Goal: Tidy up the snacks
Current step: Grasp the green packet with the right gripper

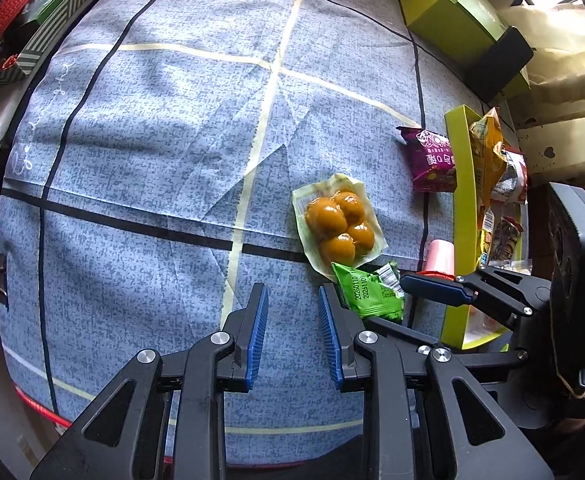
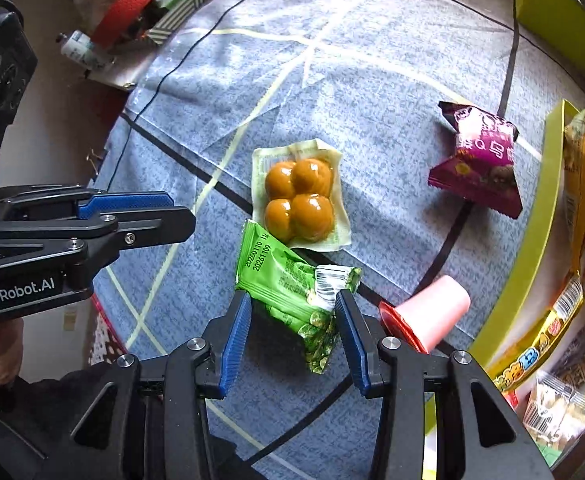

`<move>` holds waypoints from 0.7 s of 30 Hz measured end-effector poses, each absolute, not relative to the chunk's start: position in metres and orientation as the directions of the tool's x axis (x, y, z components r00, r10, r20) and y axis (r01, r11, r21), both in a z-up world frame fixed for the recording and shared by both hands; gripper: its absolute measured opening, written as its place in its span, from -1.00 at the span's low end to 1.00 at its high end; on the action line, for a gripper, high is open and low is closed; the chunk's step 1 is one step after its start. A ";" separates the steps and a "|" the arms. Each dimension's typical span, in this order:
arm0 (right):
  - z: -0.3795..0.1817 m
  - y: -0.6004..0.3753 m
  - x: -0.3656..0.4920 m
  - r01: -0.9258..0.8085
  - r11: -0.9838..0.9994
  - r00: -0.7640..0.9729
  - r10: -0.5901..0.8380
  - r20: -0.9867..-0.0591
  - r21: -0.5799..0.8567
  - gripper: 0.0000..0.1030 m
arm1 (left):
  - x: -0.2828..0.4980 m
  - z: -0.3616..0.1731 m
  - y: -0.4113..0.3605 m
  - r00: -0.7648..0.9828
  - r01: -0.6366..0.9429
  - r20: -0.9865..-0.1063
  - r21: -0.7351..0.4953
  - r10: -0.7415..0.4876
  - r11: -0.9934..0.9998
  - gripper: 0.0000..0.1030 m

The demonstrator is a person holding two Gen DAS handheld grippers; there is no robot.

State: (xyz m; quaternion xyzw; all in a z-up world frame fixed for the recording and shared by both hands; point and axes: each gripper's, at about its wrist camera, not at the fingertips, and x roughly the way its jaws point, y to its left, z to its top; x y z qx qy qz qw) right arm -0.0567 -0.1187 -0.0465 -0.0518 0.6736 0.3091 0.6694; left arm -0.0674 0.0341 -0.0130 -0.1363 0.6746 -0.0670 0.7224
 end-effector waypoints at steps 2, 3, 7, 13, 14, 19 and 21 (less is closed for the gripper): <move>-0.053 -0.113 -0.057 -0.498 0.802 -0.110 0.318 -0.942 0.329 0.03 | -0.066 -0.013 0.037 0.080 -0.096 -0.957 -0.287 -0.280 0.953 -0.47; -0.051 -0.109 -0.058 -0.519 0.792 -0.097 0.319 -0.943 0.321 0.03 | -0.065 -0.013 0.039 0.081 -0.100 -0.956 -0.288 -0.281 0.952 -0.47; -0.041 -0.088 -0.070 -0.686 0.695 -0.028 0.270 -0.962 0.215 0.05 | -0.063 -0.016 0.047 0.082 -0.122 -0.956 -0.291 -0.282 0.949 -0.47; -0.055 -0.065 -0.079 -0.817 0.564 -0.004 0.202 -0.979 0.120 -0.05 | -0.060 -0.019 0.060 0.085 -0.153 -0.954 -0.297 -0.287 0.943 -0.47; -0.058 -0.063 -0.080 -0.823 0.557 -0.001 0.192 -0.981 0.110 -0.15 | -0.059 -0.019 0.061 0.085 -0.157 -0.954 -0.298 -0.288 0.941 -0.47; -0.054 -0.063 -0.073 -0.790 0.600 0.000 0.210 -0.978 0.129 -0.39 | -0.055 -0.021 0.063 0.088 -0.163 -0.948 -0.318 -0.307 0.934 -0.47; -0.048 -0.071 -0.068 -0.760 0.632 0.003 0.231 -0.973 0.148 -0.41 | -0.052 -0.021 0.059 0.091 -0.153 -0.943 -0.331 -0.320 0.931 -0.47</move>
